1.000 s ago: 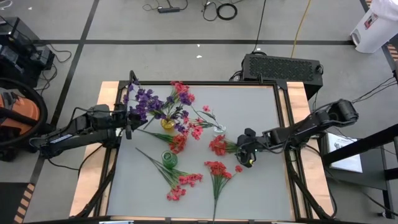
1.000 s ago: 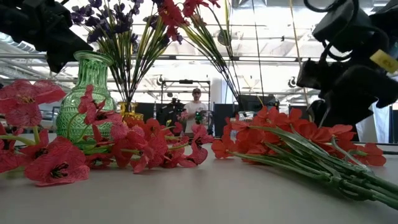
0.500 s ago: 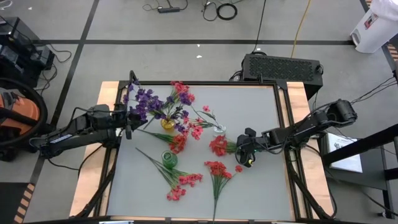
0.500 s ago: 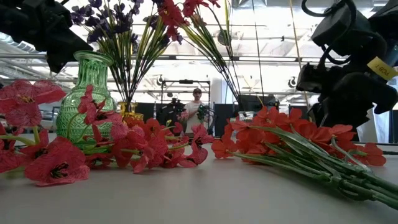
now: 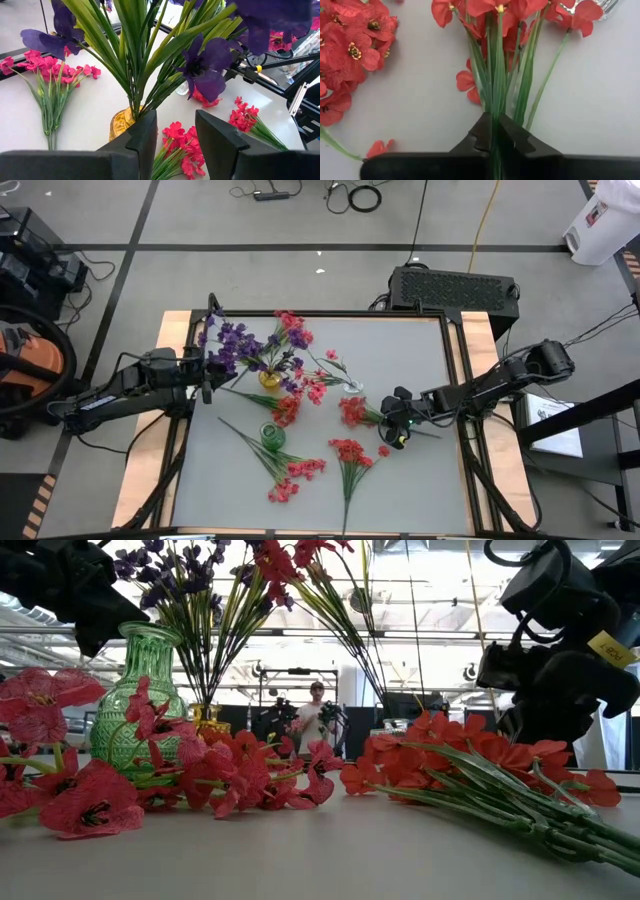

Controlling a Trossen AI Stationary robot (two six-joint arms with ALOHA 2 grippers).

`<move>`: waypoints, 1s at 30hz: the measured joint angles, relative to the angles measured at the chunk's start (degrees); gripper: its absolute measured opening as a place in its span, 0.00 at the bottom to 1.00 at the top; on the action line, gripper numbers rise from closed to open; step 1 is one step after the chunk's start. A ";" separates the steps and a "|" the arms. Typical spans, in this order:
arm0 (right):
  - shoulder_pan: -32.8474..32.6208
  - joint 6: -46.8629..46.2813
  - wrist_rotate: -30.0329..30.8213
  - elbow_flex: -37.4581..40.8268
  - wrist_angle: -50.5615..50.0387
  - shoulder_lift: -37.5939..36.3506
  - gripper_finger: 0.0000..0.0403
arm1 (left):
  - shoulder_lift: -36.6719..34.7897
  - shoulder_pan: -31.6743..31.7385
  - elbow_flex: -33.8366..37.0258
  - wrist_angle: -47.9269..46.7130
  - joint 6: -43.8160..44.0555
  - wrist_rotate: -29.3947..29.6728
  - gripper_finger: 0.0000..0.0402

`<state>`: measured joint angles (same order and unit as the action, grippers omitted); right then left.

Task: Sort flowers into vase by color
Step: Put the top right orange flowers into the green vase

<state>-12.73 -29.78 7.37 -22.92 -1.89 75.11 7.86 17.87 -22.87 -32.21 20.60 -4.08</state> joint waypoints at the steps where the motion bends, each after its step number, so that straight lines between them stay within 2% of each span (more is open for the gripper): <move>1: -0.01 0.14 -0.03 0.00 0.00 0.00 0.02 | -0.01 -0.01 0.00 0.00 0.02 0.01 0.35; 8: -0.02 5.92 -0.23 0.00 -0.04 -0.21 0.01 | -0.02 0.00 0.00 0.00 0.02 0.00 0.35; 13: -0.02 10.35 0.99 -0.60 -0.47 -2.96 0.01 | -0.01 -0.02 0.00 0.00 0.02 0.00 0.35; 22: -0.02 22.14 3.26 -4.61 -0.02 -12.52 0.00 | 0.00 -0.02 0.00 0.01 0.02 0.00 0.35; 30: -0.02 31.32 4.14 -5.77 0.29 -24.77 0.00 | -0.02 -0.02 0.00 -0.02 0.02 0.00 0.35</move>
<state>-12.75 1.54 11.51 -28.69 -1.60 50.34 7.84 17.85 -22.87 -32.23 20.62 -4.08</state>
